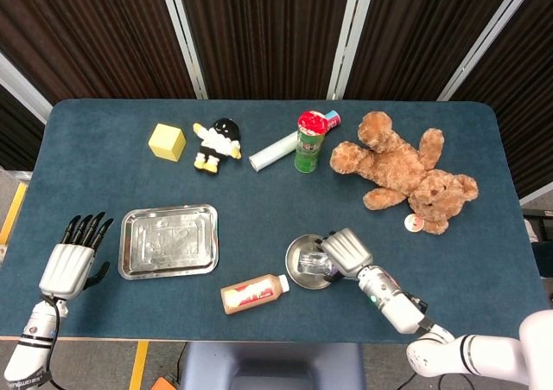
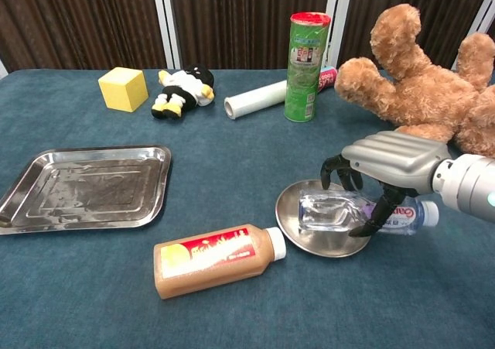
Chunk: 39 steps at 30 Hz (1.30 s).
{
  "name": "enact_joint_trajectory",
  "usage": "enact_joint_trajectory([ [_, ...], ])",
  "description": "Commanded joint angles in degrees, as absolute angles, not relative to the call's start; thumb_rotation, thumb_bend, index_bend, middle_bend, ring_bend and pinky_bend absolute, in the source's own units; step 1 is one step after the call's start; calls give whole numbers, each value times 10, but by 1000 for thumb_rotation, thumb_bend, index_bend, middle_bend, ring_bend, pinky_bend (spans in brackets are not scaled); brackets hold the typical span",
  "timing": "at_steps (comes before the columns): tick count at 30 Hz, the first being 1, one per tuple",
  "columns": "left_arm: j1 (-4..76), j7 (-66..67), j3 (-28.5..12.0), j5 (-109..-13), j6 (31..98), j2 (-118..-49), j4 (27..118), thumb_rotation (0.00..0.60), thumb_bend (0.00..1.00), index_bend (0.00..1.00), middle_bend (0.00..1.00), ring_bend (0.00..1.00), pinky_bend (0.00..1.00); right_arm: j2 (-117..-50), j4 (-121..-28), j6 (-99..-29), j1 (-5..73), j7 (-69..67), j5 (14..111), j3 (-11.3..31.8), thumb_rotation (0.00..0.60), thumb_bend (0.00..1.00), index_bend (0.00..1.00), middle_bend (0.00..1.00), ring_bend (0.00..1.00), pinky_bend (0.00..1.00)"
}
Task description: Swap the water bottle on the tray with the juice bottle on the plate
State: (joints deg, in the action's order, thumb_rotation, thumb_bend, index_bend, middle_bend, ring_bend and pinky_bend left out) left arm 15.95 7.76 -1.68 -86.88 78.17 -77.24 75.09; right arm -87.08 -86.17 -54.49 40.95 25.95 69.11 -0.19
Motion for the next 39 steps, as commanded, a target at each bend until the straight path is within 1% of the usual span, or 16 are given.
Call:
enact_joint_trajectory([
  [1,159,77,-17,-869,783,-772,751,600,359,0,0,0,47,-861,-878,-536,412,260,685,3,600,326,17,333,285,578],
  [3,158,77,-18,-869,785,-771,751,600,359,0,0,0,47,-853,-890,-535,411,257,687,5,600,310,0,279,234,531],
  [5,158,77,-19,-869,786,-771,751,600,358,0,0,0,47,-845,-903,-535,409,252,690,6,600,302,0,249,211,509],
  [14,154,85,-15,-882,800,-770,758,600,361,0,0,0,47,-795,-961,-551,393,219,717,6,600,272,0,202,180,459],
  [17,151,92,-10,-894,810,-768,765,600,360,0,0,0,47,-778,-977,-564,380,198,736,0,600,262,0,173,148,402],
  [19,149,97,-2,-910,819,-766,773,600,359,0,0,0,47,-758,-997,-585,361,177,755,-11,600,249,0,123,93,348],
  [20,149,101,3,-921,823,-766,775,600,359,0,0,0,47,-747,-1007,-604,345,169,770,-23,600,242,0,83,53,305],
  [22,148,105,11,-936,827,-767,780,600,360,0,0,0,48,-736,-1009,-643,316,160,804,-44,600,241,0,18,4,208],
  [23,148,104,15,-944,829,-767,782,600,360,0,0,0,47,-734,-1004,-666,299,155,823,-55,600,238,0,4,0,160],
  [24,148,101,21,-954,831,-767,785,600,360,0,0,0,48,-733,-993,-697,277,148,846,-69,600,236,0,0,0,133],
  [26,148,94,29,-968,834,-766,790,600,361,0,0,0,48,-734,-974,-741,246,129,872,-84,600,229,0,0,0,71],
  [29,155,76,47,-1001,832,-764,800,600,360,0,0,0,50,-733,-933,-808,198,95,906,-100,600,228,0,0,0,36],
  [33,174,67,69,-1043,810,-758,828,600,359,0,0,0,54,-735,-891,-859,161,73,926,-101,600,228,0,0,0,30],
  [39,214,120,75,-1075,741,-782,889,600,357,0,0,0,60,-713,-893,-856,152,43,930,-92,600,227,0,0,0,27],
])
